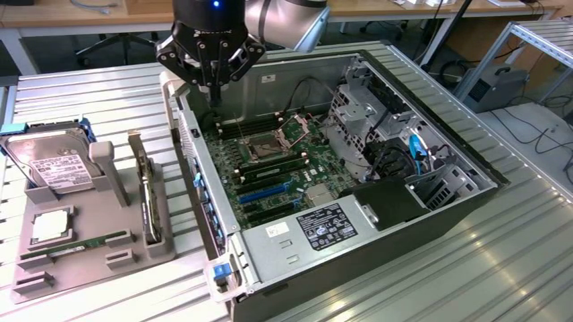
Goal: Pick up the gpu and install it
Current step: 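Reach for the gpu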
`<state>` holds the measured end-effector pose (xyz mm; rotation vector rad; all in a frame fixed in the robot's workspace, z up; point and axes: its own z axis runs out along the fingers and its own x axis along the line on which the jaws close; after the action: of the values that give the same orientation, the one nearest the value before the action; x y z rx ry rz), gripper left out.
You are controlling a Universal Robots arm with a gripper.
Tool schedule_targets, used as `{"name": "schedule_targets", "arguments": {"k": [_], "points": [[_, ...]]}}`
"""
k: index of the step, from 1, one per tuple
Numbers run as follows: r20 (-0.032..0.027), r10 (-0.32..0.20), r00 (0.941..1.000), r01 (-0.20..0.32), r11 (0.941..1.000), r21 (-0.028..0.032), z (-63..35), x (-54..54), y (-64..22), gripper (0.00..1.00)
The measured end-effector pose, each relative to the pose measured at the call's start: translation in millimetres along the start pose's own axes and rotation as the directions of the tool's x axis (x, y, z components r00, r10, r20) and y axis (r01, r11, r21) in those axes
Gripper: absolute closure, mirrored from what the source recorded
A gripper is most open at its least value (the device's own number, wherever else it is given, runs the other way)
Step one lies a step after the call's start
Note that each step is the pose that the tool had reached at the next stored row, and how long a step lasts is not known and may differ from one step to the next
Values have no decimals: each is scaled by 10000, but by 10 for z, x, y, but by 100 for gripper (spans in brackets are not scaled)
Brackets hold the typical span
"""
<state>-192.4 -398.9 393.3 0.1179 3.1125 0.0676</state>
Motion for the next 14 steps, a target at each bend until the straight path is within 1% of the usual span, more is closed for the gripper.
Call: {"name": "schedule_targets", "arguments": {"k": [14], "points": [[0, 0, 10000, 0, 10000, 0, -2, 64, -5, 89]]}}
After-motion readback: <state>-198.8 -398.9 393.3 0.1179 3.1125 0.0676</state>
